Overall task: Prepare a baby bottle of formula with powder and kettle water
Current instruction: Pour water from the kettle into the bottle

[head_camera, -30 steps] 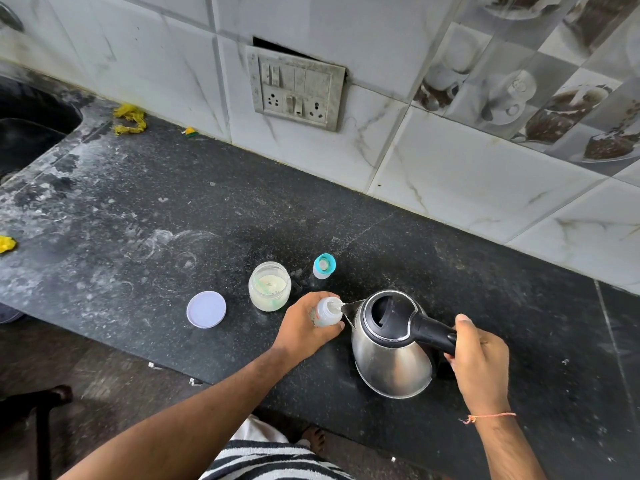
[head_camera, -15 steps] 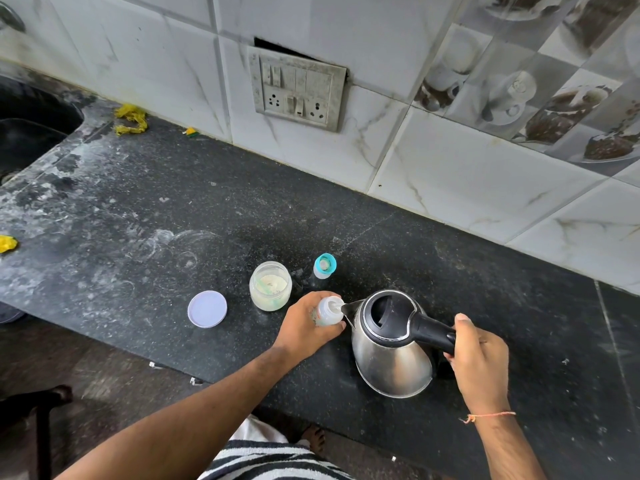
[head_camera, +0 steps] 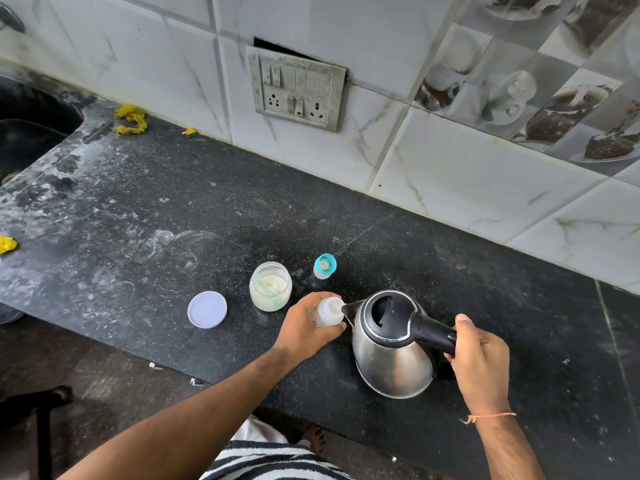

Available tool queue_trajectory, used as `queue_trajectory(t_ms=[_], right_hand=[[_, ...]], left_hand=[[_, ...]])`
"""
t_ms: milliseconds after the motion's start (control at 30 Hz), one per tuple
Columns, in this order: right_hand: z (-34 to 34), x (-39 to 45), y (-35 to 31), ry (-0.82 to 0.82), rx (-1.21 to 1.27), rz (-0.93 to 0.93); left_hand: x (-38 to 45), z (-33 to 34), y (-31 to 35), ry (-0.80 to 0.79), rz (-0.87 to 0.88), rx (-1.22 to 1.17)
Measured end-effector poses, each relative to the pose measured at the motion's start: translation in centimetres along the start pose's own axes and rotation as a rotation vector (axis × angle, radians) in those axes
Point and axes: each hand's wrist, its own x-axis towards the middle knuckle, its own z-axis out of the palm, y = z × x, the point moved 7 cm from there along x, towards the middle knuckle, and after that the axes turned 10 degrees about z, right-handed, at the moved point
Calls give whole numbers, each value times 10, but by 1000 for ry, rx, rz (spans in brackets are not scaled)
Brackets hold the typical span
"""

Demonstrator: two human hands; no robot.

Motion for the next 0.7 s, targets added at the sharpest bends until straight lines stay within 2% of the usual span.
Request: queue_trajectory(t_ms=[333,600,700], right_hand=[[-9,7,22,9,116,40],[-24,8,61,92,232,144],[-28,7,71,169,289,201]], left_hand=[[3,5,5,-31,-4,-5],[1,16,8,-83,-4,11],[0,19,8,-110,-5,22]])
